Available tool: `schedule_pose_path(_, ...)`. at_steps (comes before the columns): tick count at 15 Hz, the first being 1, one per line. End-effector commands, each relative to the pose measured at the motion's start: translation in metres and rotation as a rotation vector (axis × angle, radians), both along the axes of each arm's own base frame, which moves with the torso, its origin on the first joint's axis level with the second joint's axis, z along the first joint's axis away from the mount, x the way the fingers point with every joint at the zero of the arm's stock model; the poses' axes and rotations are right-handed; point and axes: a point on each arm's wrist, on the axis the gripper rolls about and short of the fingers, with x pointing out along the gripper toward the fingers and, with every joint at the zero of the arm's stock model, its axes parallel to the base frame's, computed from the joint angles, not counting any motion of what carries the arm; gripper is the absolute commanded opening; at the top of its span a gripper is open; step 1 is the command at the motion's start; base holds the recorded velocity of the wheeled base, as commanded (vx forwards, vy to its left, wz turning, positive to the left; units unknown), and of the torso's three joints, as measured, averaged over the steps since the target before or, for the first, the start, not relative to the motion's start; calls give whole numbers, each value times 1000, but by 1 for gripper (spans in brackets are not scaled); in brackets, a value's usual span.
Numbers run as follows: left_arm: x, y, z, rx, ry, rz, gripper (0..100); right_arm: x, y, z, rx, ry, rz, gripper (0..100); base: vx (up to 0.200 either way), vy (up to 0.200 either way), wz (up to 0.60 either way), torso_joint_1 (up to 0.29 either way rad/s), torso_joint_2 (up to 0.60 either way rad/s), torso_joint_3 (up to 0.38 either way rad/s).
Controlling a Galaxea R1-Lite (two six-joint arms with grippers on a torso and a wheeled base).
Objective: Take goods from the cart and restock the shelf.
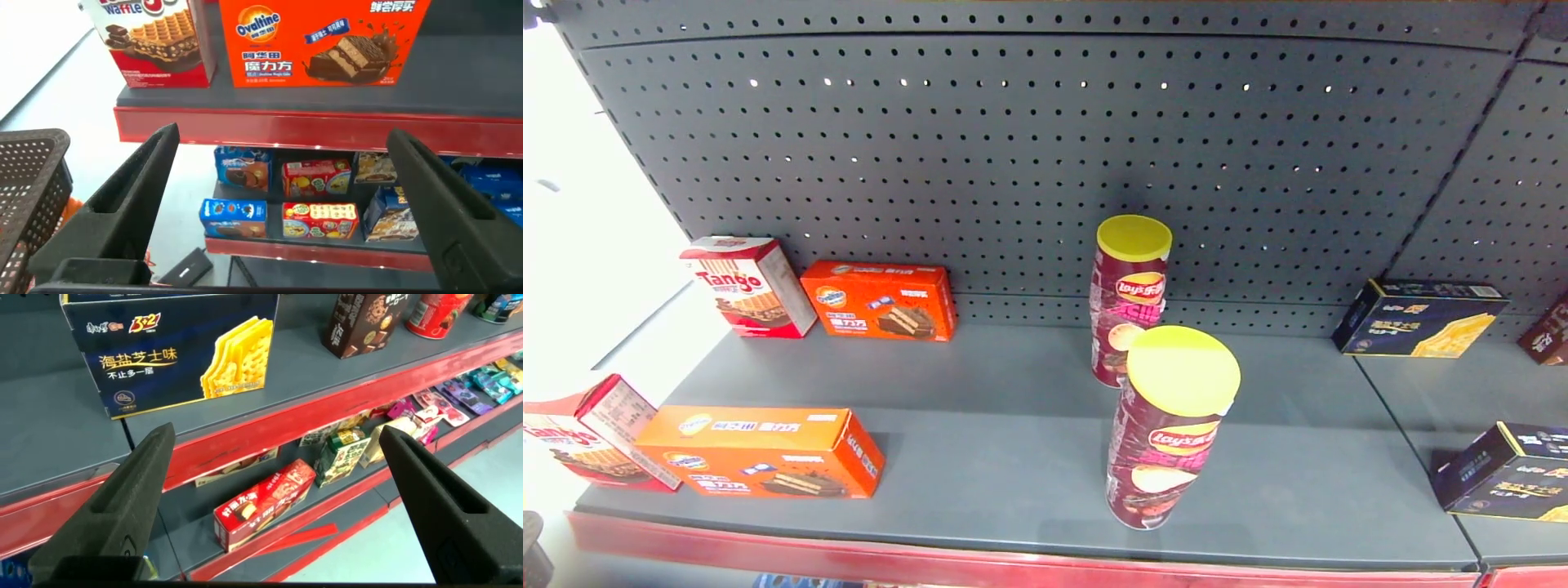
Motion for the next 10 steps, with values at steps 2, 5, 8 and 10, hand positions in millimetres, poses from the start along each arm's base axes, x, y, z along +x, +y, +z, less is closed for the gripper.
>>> schedule_pose_path(2,0,0,0,-2,4,1,100,-5,4,43,-80,-72,169,100,0,0,0,0,0,0)
schedule_pose_path(5,0,0,0,-3,3,1,100,36,-12,137,-50,27,505,100,0,0,0,0,0,0)
schedule_pose_path(8,0,0,0,-10,2,2,100,69,-19,149,-8,113,771,100,0,0,0,0,0,0)
schedule_pose_path(10,0,0,0,-13,2,5,100,90,-14,144,26,197,901,100,0,0,0,0,0,0)
